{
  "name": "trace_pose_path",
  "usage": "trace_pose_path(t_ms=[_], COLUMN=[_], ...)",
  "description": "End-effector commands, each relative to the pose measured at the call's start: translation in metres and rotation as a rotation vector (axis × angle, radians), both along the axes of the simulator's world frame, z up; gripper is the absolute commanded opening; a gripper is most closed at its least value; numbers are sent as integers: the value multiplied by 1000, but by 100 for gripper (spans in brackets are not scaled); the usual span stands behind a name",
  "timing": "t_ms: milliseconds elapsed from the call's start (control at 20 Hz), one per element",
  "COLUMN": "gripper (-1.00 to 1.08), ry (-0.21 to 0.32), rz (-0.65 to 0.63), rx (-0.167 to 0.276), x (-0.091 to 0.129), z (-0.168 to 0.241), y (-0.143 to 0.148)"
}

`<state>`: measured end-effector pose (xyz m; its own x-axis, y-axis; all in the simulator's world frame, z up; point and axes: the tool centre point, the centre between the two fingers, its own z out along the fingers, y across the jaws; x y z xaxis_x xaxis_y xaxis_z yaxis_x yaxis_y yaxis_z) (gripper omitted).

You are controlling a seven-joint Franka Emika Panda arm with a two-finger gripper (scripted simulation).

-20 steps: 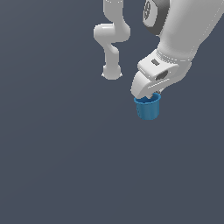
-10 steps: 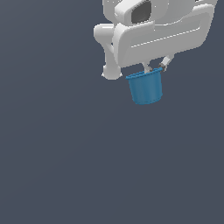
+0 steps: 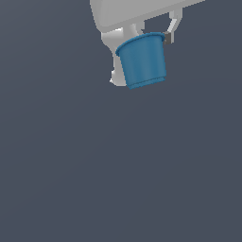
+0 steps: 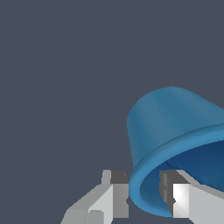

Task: Pick up the object and move it to a goal position.

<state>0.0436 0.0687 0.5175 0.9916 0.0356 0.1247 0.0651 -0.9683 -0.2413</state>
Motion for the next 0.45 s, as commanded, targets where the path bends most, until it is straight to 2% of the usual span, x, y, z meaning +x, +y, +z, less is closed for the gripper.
trace_pose_path(t_ms=[0,400], gripper=[-100,-100], ry=[-12,-14], rz=[-29,-37], rx=[17,21], x=[0,0], z=[12,14], y=[-7,-9])
